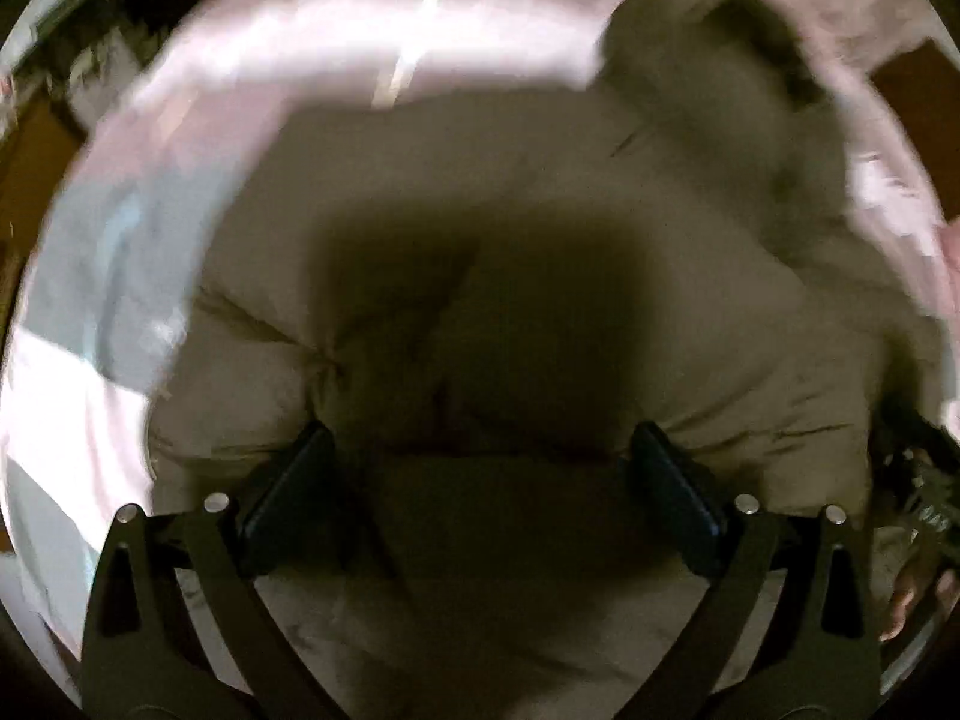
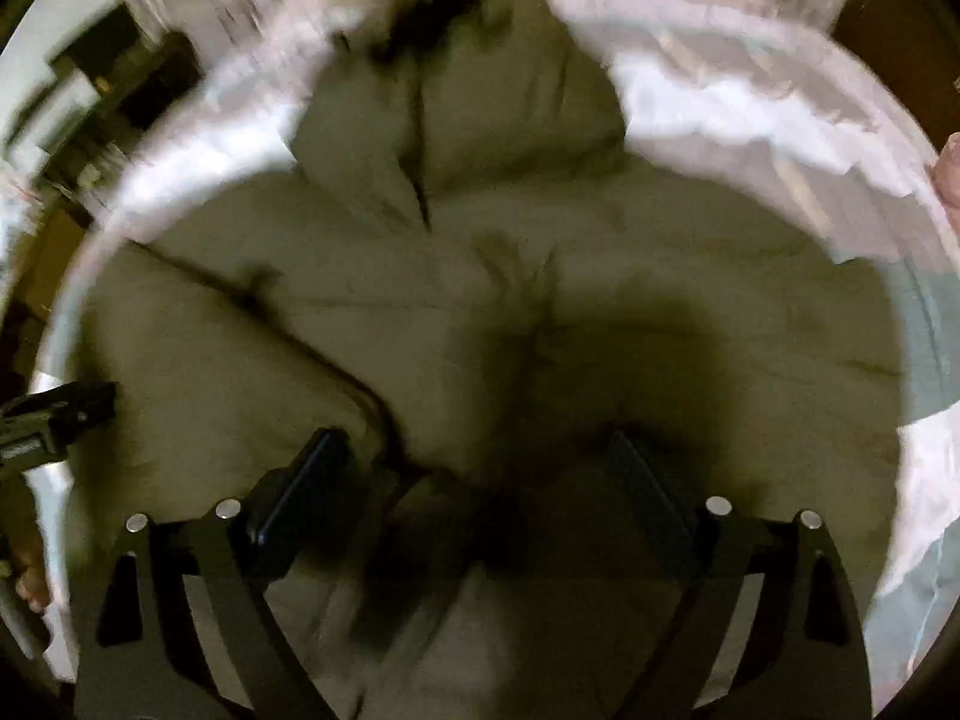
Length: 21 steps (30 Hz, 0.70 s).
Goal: Fold large clothes
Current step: 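Grasp the jacket hood with the right gripper and lift it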
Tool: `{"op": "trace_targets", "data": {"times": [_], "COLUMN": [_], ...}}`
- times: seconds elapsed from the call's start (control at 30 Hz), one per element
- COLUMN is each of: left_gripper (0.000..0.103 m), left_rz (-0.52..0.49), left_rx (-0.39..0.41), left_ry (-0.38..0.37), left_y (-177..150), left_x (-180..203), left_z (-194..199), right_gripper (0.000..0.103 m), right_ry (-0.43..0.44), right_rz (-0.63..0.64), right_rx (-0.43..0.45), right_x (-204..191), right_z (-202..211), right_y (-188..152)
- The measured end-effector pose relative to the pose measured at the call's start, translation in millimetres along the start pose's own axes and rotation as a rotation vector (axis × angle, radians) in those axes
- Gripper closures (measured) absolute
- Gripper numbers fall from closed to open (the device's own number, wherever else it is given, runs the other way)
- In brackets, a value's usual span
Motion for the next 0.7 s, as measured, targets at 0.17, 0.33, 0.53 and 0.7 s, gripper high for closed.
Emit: {"op": "trace_targets", "data": {"times": [0.17, 0.33, 0.53, 0.7], "left_gripper": [0.002, 0.002, 0.002, 0.002], "left_rz": [0.086, 0.102, 0.160, 0.179], "left_rx": [-0.067, 0.009, -0.119, -0.153], "left_ry": [-0.122, -0.276, -0.269, -0.216], "left_y": [-17, -18, -50, -49], "left_x": [2, 15, 1, -24], "left_z": [40, 94, 68, 32], "right_gripper": [0.009, 0.008, 0.007, 0.039], "right_ry": [-0.046, 0.015, -0.330, -0.264], "right_rz": [0.148, 0.041, 0.001, -0.138], "right_rx": [0.001, 0.306, 0.298, 0.170], "right_x": [-21, -17, 33, 62], "right_z": [38, 116, 55, -14], "right_y": [12, 155, 349, 390]}}
Point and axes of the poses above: each gripper's, at about its wrist camera, not at the fingertips, and z roughly against the way its jaws point, x to its right, y to its top, the point moved 10 cm from there along -z, roughly the way its jaws point, and after that the axes turned 1 degree about -x, right-handed, at the moved point
